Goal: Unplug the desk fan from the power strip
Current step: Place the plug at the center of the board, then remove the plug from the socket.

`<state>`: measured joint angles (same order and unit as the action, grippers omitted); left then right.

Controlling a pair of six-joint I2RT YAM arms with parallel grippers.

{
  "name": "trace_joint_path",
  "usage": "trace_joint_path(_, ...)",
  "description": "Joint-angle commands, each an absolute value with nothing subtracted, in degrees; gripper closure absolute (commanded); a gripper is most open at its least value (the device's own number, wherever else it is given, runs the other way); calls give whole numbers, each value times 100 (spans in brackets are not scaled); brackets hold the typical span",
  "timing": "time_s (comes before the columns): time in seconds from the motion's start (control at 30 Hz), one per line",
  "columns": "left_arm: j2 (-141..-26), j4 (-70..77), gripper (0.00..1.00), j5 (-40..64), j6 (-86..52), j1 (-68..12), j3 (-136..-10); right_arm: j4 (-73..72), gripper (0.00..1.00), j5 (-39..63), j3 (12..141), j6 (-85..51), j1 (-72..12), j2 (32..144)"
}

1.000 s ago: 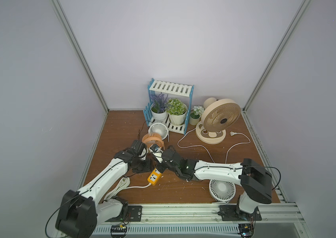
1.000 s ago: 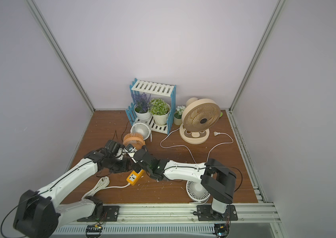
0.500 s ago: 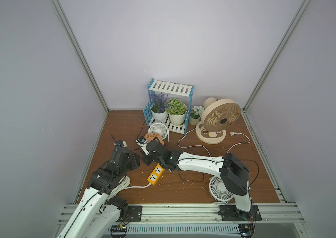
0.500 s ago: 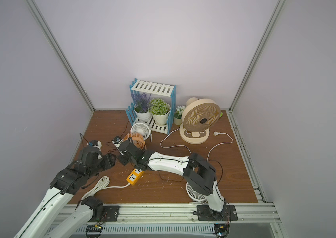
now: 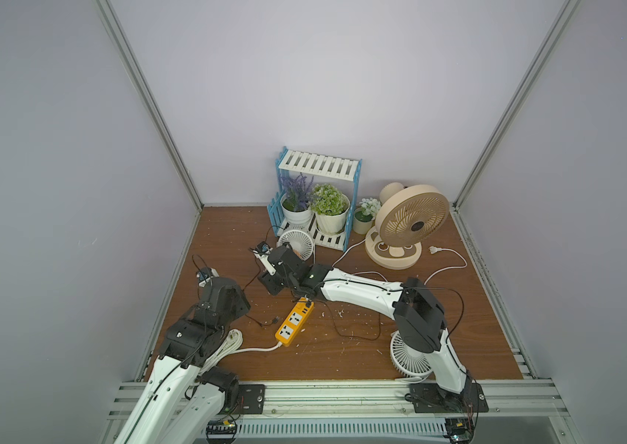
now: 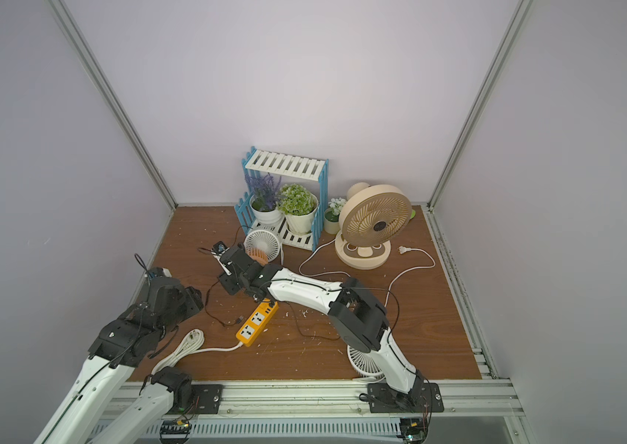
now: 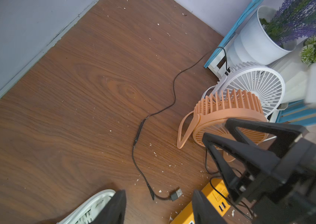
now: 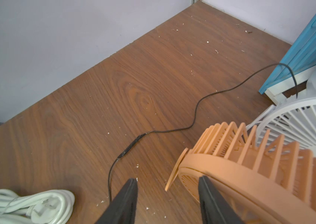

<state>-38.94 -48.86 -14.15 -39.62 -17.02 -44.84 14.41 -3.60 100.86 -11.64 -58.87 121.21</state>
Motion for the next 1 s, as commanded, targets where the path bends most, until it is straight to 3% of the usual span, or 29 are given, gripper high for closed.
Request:
trace_joint_path(0.0, -4179, -4679, 40, -755, -3306, -1657, -4605, 1664, 47, -138, 9822, -970, -5834, 11442)
trace_joint_path(0.17, -4920, -3991, 37, 768, -2665, -1721, -4504, 1561, 47, 487, 8496, -675, -5579, 10423)
trace_joint_path(0.33, -5732, -3645, 37, 1630, -2525, -1991, -4456, 1736, 49, 830, 7404, -561, -5373, 9585)
trace_joint_path(0.77, -6895, -3893, 43, 1940, -2525, -2145, -4463, 1569, 58, 454, 6357, -1445, -5375, 9149)
trace_joint_path(0.97, -7139, -3944, 46, 2040, -2442, -2145, -4507, 1390, 51, 800, 6228, -1434, -5379, 9274)
